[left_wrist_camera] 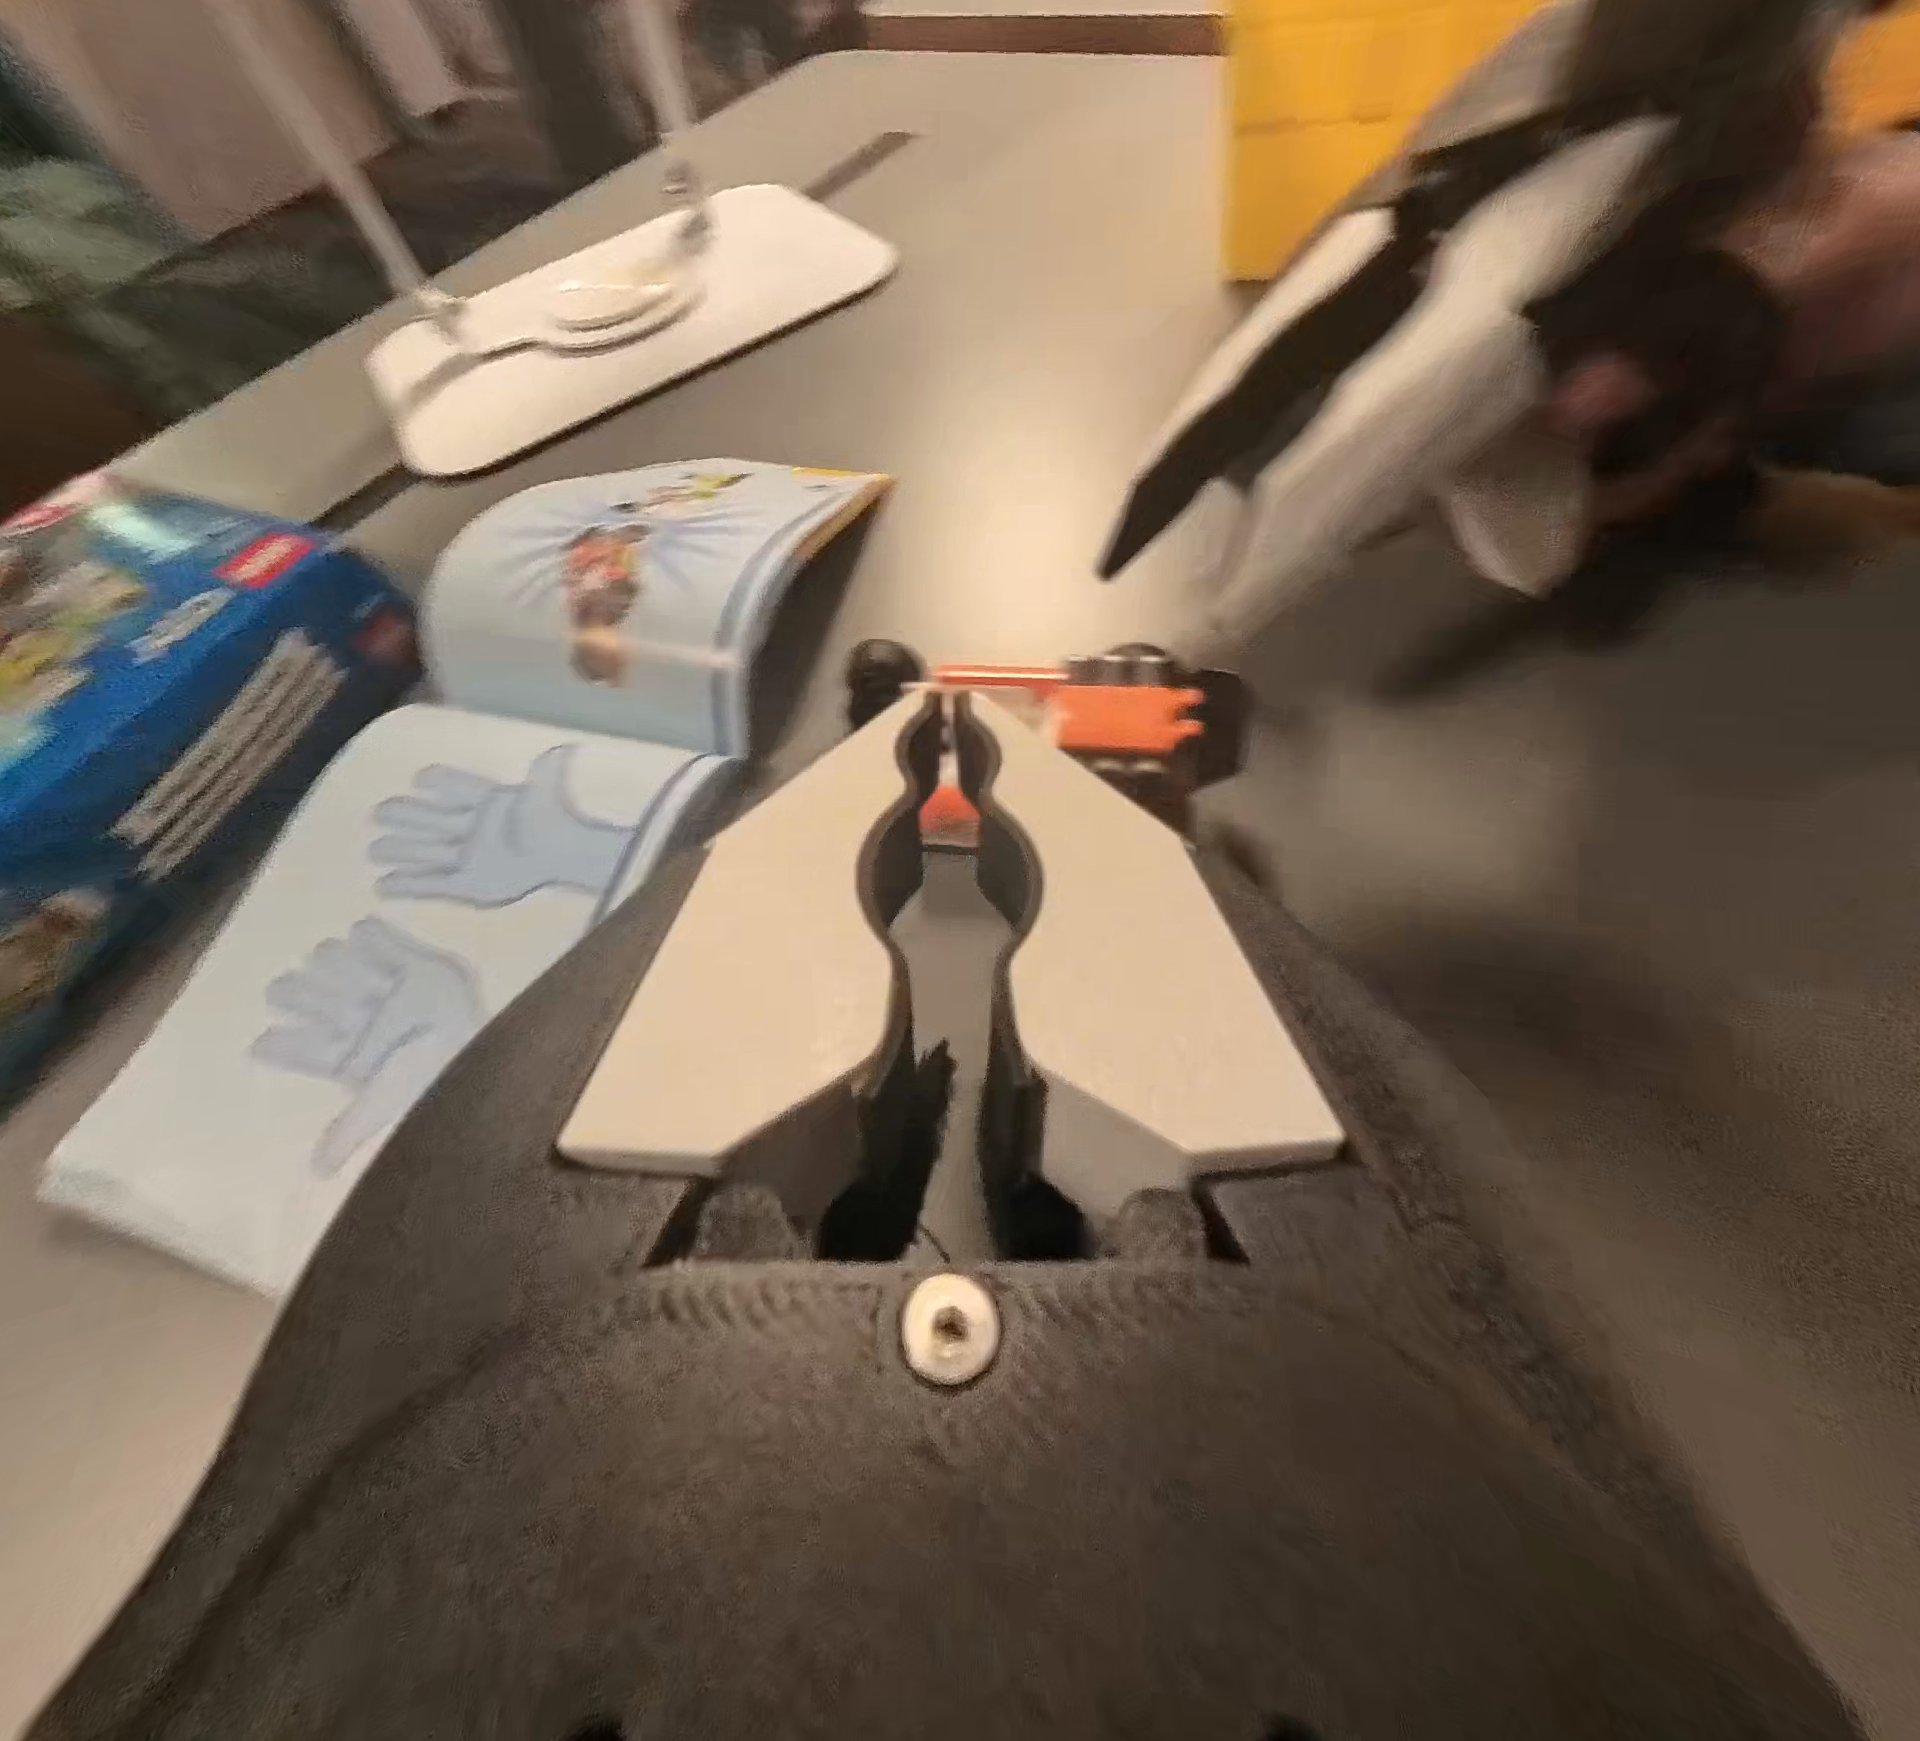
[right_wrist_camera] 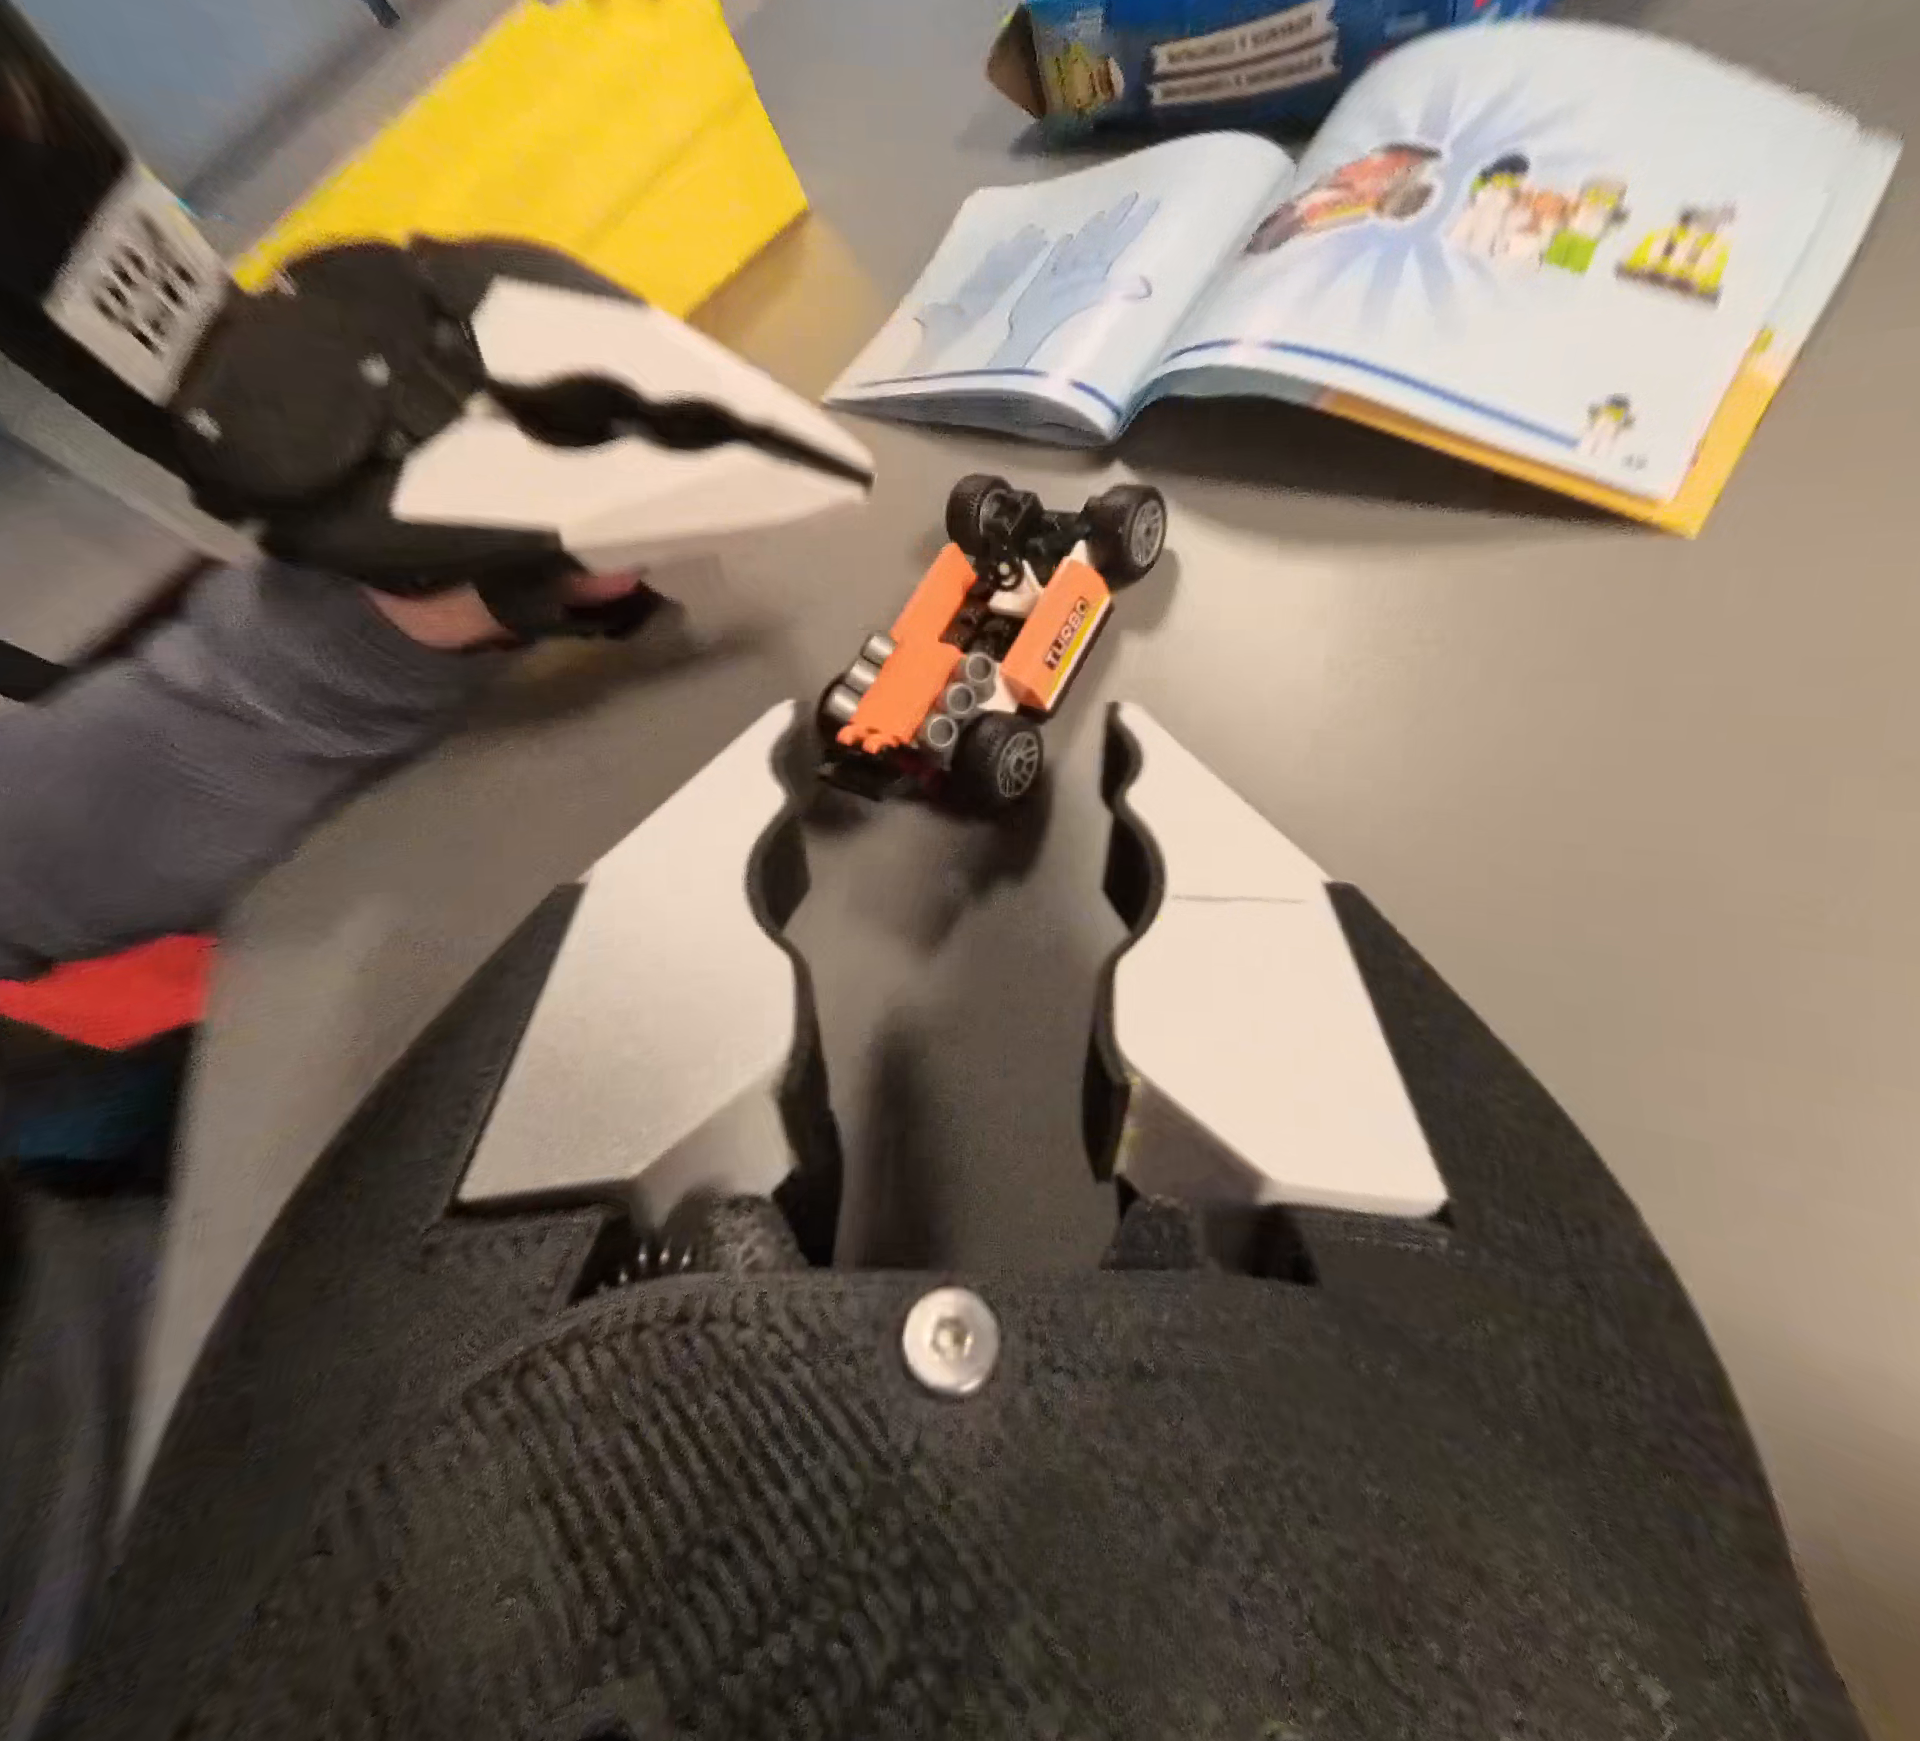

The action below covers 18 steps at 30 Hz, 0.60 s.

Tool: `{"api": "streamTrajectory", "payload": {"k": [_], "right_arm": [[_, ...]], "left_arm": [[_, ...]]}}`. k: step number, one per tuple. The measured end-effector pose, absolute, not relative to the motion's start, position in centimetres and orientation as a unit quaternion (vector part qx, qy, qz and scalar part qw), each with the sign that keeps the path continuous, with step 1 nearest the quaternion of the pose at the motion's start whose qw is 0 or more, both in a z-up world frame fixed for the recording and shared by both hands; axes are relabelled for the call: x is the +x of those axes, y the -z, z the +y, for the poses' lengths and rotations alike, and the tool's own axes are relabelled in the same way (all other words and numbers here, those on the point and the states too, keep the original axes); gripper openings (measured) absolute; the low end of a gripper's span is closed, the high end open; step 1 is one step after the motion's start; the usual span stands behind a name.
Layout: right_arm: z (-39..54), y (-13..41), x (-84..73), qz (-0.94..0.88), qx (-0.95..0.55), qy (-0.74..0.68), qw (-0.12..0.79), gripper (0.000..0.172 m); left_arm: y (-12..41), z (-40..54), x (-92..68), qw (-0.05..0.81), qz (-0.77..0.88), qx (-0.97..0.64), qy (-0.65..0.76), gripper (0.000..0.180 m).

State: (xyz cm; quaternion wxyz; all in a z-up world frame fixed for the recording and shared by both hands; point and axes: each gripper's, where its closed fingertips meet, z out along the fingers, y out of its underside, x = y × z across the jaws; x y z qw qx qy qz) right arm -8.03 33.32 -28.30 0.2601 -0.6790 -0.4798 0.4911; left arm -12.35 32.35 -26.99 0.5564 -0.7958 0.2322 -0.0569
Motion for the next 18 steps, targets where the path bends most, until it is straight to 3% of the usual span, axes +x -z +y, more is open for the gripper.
{"api": "streamTrajectory", "payload": {"k": [3,5,10,15,18], "right_arm": [[34.1,28.3,-9.3,-0.495,-0.683,-0.403,0.354,0.084],[33.7,27.9,-10.3,-0.481,-0.688,-0.378,0.391,0.088],[32.5,31.8,-10.4,-0.537,-0.728,-0.233,0.357,0.095],[32.7,31.1,-10.3,-0.515,-0.731,-0.262,0.362,0.059],[32.8,30.6,-10.1,-0.503,-0.730,-0.307,0.347,0.058]], "left_arm": [[26.1,33.1,-15.1,0.581,0.169,-0.796,0.018,0.001],[25.8,33.2,-16.1,0.590,0.145,-0.794,0.011,0.001],[25.4,33.2,-16.6,0.598,0.146,-0.788,-0.007,0.005],[25.7,32.9,-15.4,0.594,0.208,-0.777,-0.024,0.019],[26.6,32.4,-14.1,0.576,0.285,-0.764,-0.046,0.045]]}}
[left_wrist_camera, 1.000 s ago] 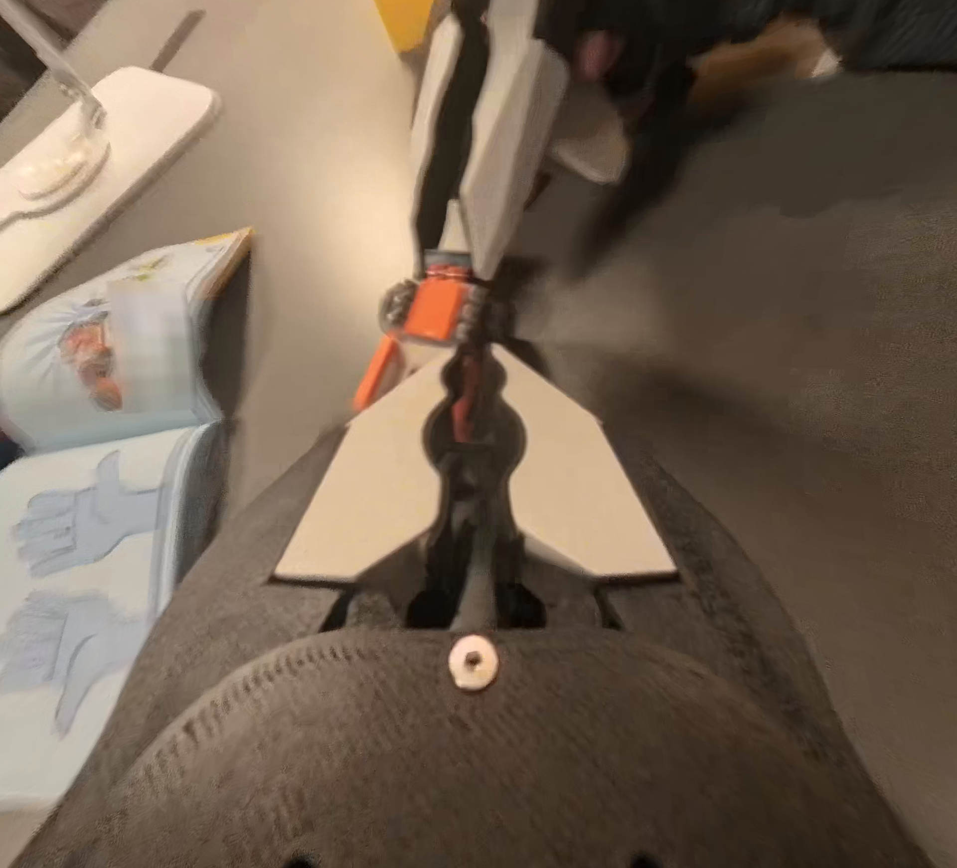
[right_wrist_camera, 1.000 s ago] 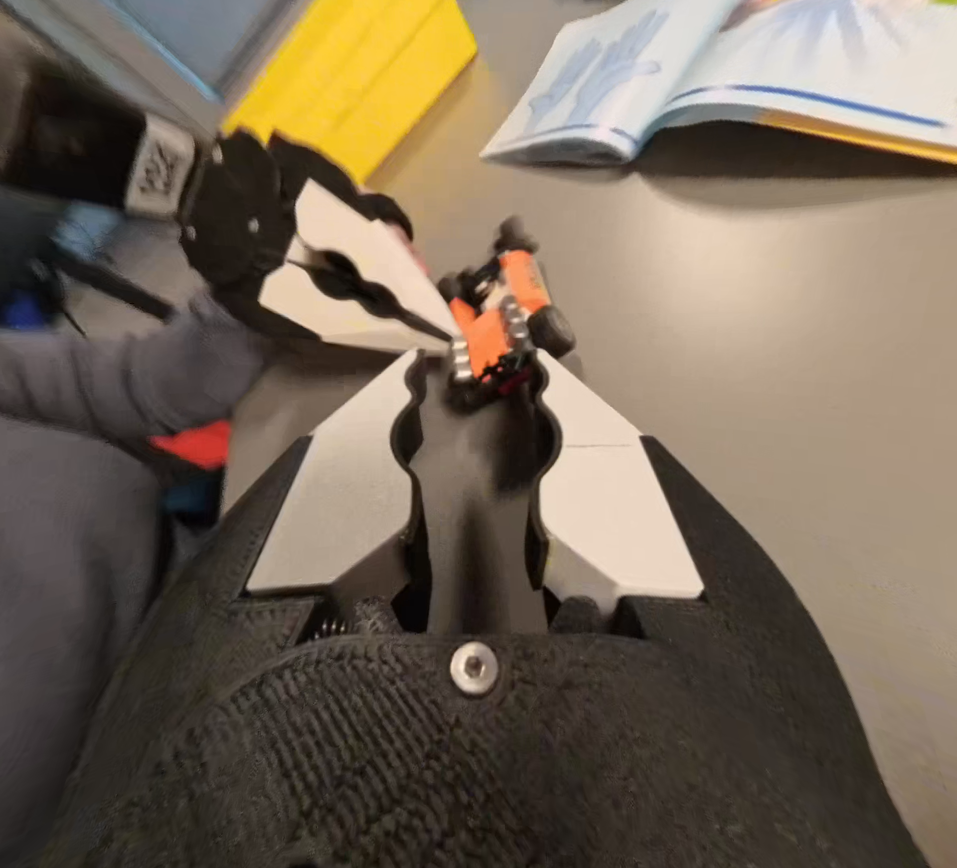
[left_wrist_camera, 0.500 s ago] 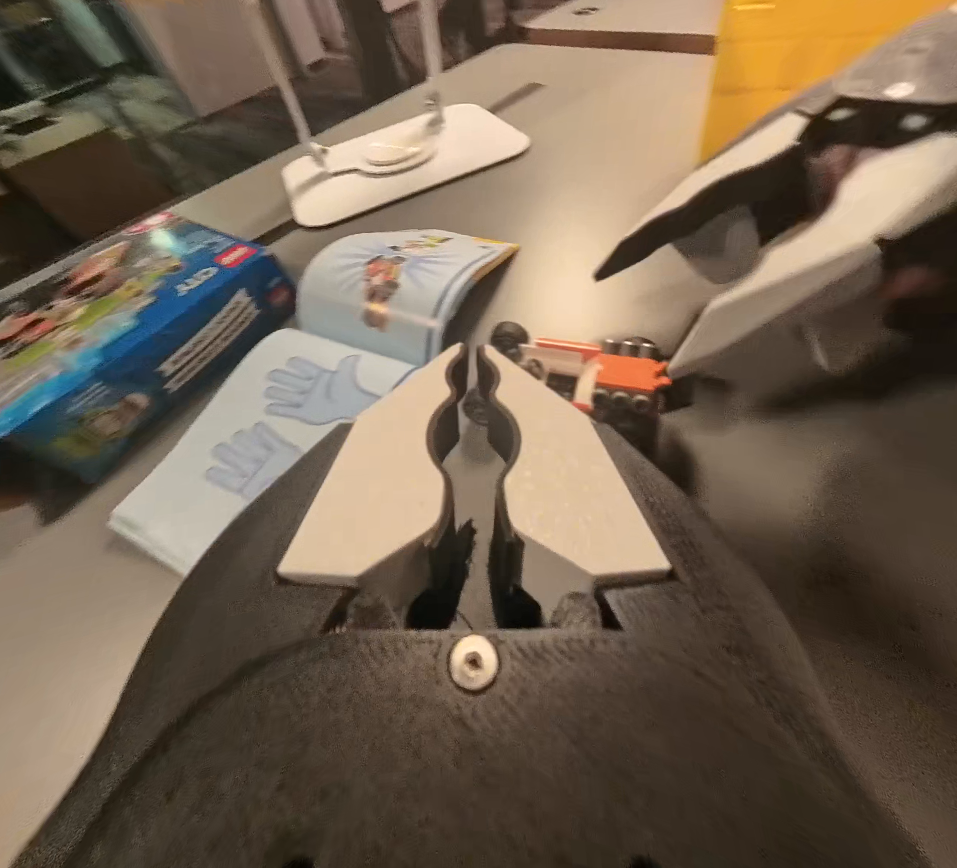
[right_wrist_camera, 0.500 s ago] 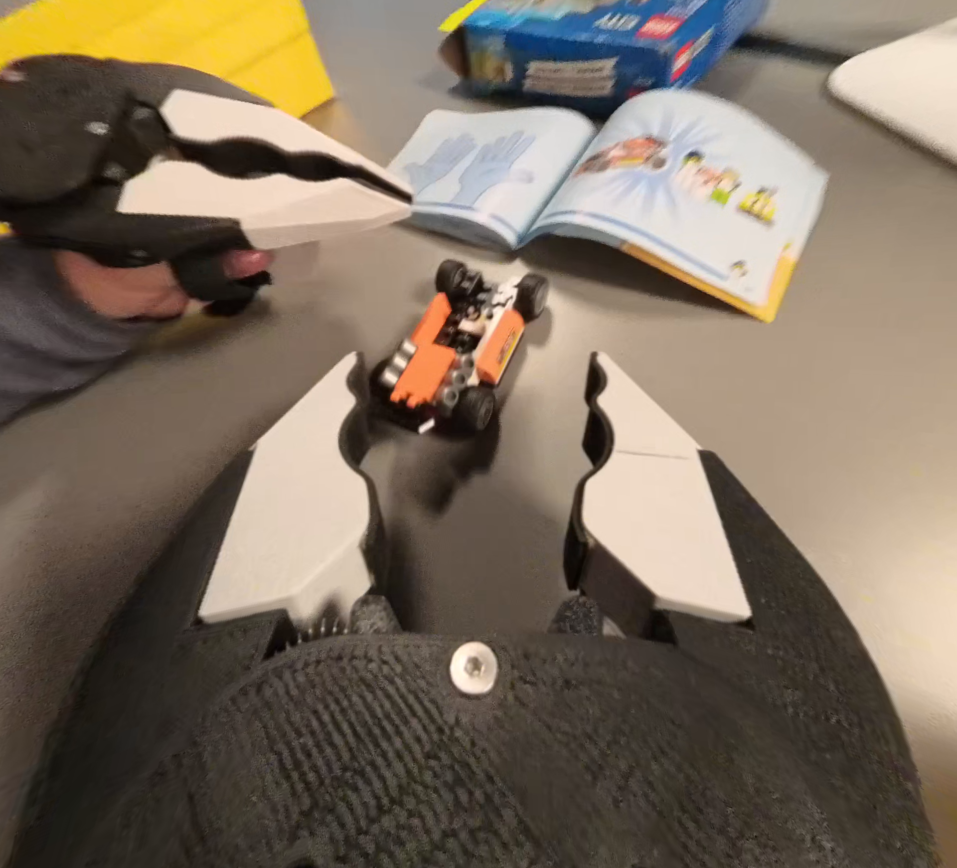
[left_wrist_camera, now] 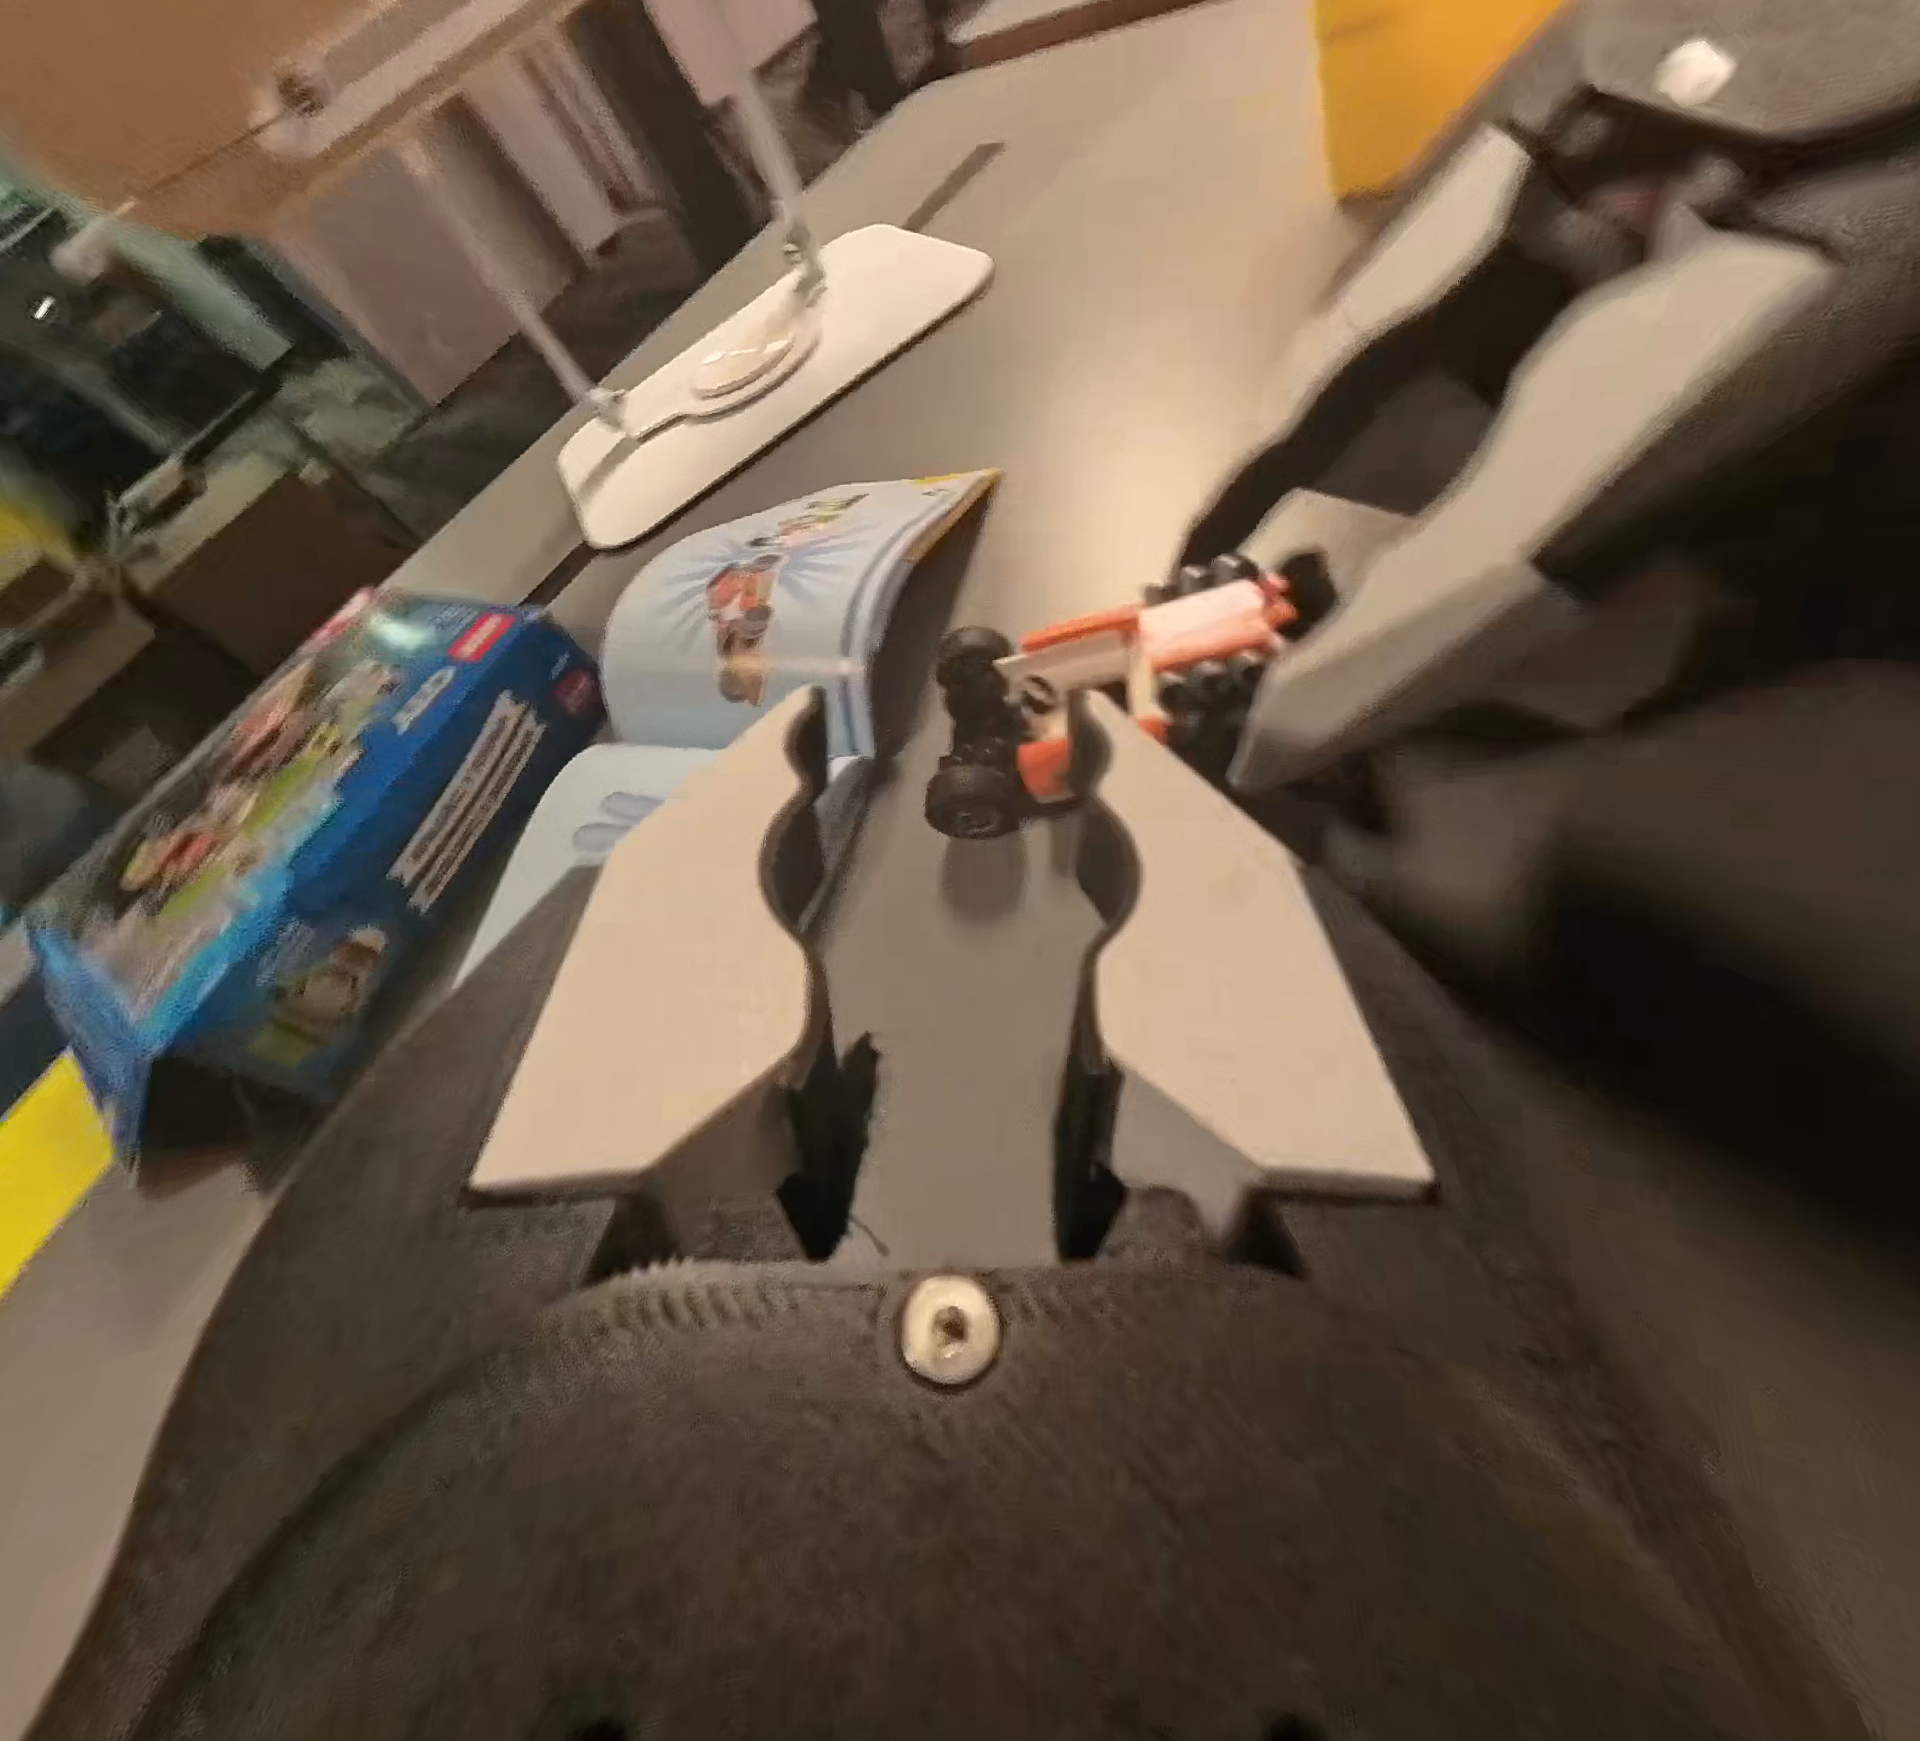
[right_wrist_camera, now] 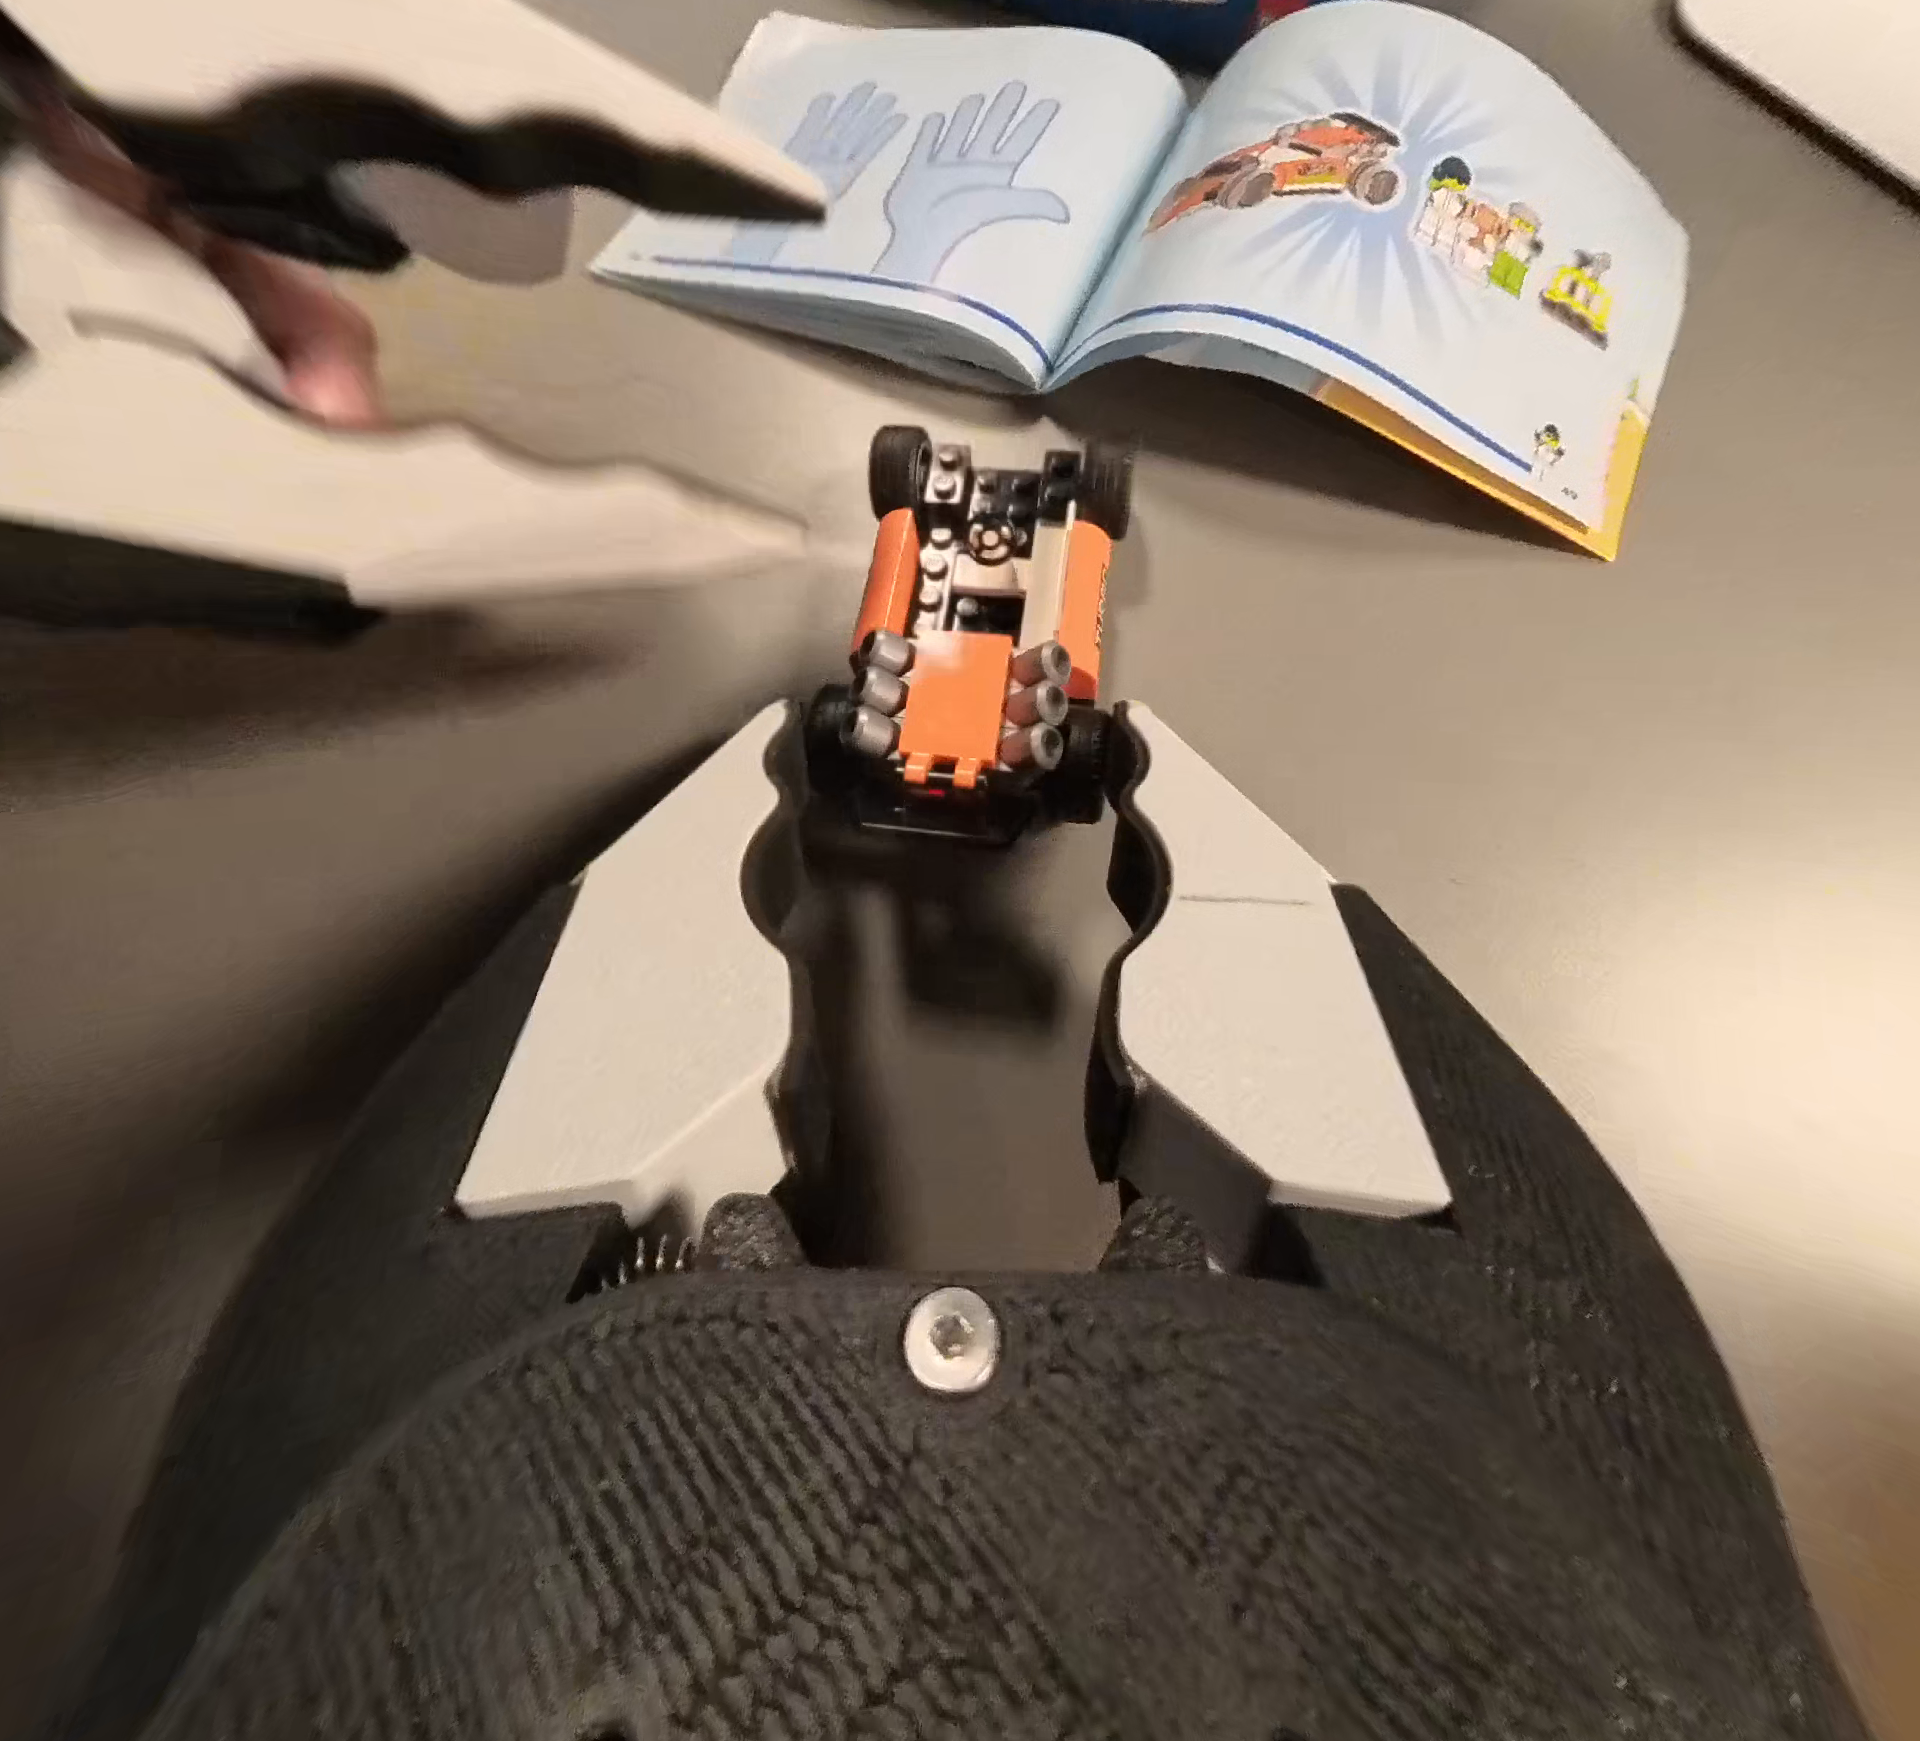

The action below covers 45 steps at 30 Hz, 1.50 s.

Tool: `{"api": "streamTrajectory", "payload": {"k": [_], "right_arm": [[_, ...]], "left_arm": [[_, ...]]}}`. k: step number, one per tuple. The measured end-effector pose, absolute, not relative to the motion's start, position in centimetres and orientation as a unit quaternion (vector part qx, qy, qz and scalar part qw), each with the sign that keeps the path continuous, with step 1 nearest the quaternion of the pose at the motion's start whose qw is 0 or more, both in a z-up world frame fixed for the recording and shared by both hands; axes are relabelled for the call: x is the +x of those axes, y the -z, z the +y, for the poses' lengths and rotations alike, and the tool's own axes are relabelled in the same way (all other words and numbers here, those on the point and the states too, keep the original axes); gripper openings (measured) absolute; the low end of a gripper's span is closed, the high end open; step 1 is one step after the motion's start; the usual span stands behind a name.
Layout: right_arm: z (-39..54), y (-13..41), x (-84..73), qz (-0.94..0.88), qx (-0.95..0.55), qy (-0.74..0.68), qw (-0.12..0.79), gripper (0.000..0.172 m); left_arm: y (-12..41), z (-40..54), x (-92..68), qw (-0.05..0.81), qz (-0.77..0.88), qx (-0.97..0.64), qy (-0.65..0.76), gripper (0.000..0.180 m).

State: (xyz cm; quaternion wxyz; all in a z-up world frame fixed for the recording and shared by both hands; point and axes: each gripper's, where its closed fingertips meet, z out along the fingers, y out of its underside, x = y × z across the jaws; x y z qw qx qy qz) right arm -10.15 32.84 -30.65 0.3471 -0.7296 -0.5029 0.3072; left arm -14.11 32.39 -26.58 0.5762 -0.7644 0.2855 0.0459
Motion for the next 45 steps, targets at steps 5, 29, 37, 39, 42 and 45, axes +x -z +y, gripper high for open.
{"api": "streamTrajectory", "payload": {"k": [5,29,37,39,42,45], "right_arm": [[32.3,29.7,-9.8,-0.471,-0.722,-0.415,0.290,0.057],[30.8,23.8,-9.3,-0.615,-0.397,-0.198,0.652,0.026],[30.3,24.8,-9.6,-0.641,-0.366,-0.151,0.658,0.020],[30.2,24.8,-9.7,-0.642,-0.362,-0.141,0.661,0.019],[30.2,24.7,-9.6,-0.641,-0.358,-0.133,0.666,0.024],[30.7,24.2,-9.3,-0.623,-0.381,-0.156,0.665,0.033]], "left_arm": [[27.3,31.6,-12.0,0.572,0.397,-0.707,-0.120,0.057],[29.5,32.6,-11.9,0.528,0.416,-0.719,-0.179,0.018],[29.9,32.2,-11.8,0.520,0.449,-0.701,-0.193,0.018],[30.0,32.2,-11.8,0.519,0.449,-0.702,-0.191,0.018],[30.0,32.1,-11.8,0.519,0.464,-0.688,-0.202,0.018],[29.9,32.1,-11.6,0.522,0.467,-0.686,-0.199,0.018]]}}
